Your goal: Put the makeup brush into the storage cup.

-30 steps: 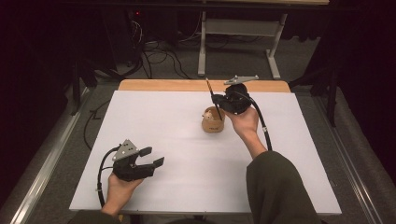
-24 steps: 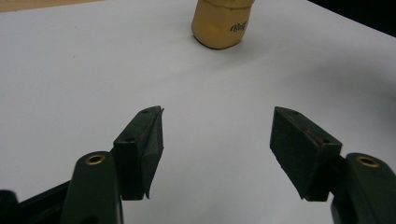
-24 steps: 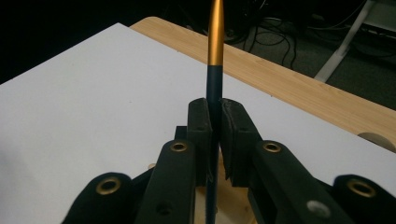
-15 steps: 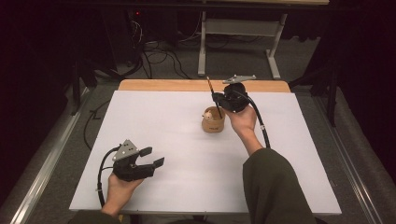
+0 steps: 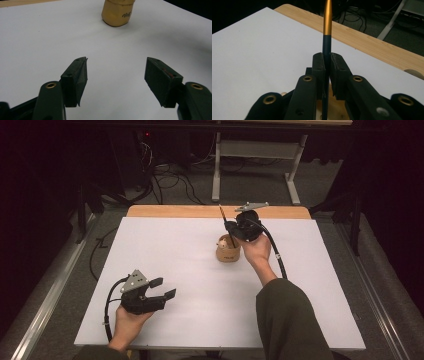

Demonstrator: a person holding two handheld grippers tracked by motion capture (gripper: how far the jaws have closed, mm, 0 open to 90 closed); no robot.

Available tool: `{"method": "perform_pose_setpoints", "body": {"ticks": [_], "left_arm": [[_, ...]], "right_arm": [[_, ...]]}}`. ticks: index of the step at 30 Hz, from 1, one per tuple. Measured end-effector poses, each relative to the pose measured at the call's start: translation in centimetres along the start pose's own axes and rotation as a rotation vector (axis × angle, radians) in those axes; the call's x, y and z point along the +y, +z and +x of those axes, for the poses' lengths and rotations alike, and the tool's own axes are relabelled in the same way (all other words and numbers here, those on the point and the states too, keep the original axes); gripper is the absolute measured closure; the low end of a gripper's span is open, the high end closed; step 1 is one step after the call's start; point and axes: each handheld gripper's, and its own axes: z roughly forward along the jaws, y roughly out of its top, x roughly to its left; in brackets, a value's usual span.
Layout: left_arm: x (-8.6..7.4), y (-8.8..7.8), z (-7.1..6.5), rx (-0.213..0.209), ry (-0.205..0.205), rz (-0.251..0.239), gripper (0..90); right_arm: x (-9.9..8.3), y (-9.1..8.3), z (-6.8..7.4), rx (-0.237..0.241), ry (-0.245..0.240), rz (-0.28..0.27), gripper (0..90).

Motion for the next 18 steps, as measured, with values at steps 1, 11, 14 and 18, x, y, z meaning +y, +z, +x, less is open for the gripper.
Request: {"method": "perform_pose_setpoints", "body": {"ticks": [1, 11, 14, 18], "left_arm": [[0.0, 0.0, 0.01, -0.001, -0.001, -0.001, 35.4], [0.01, -0.03, -0.02, -0.001, 0.003, -0.001, 35.3], [0.0, -0.04, 0.01, 0.0, 0.001, -0.001, 35.3], [0.01, -0.03, 0.0, 0.0, 0.002, -0.001, 35.4]], "right_arm": [[-0.03, 0.09, -0.01, -0.001, -0.009, 0.002, 84.5], [-0.34, 0.48, -0.04, 0.0, -0.012, 0.02, 84.4], [-0.38, 0.42, 0.0, 0.001, -0.016, 0.024, 84.4], [-0.5, 0.36, -0.03, 0.0, -0.019, 0.032, 84.4]]}}
